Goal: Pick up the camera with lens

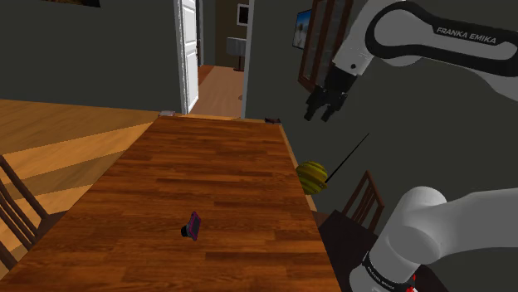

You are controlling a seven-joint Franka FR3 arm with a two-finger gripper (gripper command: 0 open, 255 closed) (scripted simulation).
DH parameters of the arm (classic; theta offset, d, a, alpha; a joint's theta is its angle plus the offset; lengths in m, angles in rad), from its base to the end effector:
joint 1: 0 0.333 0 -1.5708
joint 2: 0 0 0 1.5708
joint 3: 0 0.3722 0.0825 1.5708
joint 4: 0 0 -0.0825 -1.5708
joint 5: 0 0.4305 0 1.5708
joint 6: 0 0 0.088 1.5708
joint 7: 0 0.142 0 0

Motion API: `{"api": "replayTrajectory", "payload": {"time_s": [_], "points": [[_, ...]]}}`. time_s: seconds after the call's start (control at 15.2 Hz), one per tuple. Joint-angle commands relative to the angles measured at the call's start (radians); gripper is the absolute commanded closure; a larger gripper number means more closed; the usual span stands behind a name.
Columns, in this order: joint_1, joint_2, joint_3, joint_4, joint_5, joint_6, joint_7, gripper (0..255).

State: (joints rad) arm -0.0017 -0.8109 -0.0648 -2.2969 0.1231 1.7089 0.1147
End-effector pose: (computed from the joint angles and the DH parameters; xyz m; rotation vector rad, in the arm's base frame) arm 0.3261 -0.0142 0.6498 -2.9365 0.2497 -0.3198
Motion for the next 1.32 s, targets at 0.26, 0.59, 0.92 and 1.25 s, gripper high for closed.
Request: {"api": "replayTrajectory", "payload": {"time_s": [0.26, 0.59, 0.92, 1.25], "points": [[-0.001, 0.052, 0.111, -0.031, 0.018, 0.064, 0.133, 0], [-0.006, 0.156, 0.247, -0.034, 0.029, 0.141, 0.301, 0], [-0.020, 0.300, 0.377, 0.001, 0.015, 0.209, 0.478, 0], [-0.044, 0.481, 0.499, 0.073, -0.039, 0.263, 0.669, 0]]}}
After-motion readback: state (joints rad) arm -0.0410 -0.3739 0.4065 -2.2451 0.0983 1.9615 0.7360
